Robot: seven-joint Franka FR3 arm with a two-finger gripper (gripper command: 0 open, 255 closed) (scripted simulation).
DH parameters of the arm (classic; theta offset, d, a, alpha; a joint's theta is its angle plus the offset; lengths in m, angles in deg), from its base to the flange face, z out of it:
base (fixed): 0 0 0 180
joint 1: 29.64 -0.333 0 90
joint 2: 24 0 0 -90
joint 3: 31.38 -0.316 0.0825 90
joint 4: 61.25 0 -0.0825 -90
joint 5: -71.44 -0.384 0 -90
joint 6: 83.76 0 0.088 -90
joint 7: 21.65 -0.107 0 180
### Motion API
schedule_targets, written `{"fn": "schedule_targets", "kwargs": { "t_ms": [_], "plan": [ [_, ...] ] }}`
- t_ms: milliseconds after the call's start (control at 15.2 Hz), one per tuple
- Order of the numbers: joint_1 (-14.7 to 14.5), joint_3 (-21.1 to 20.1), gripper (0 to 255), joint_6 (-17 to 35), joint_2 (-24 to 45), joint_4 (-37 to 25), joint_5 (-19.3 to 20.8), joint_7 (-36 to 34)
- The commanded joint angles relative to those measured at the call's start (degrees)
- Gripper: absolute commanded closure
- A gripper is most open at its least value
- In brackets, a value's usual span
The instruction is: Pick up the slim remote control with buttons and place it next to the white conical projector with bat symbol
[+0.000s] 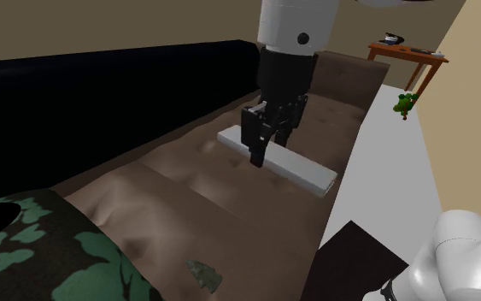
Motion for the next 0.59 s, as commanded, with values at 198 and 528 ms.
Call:
{"fn": "schedule_targets", "kwargs": {
  "t_ms": [198,528],
  "plan": [
    [-2.4,-3.2,255,-0.1,-5.0,4.0,-2.9,-5.3],
    [-4.3,-5.9,255,0.3,-7.9,6.5,-5.1,-9.4]
  ]
}}
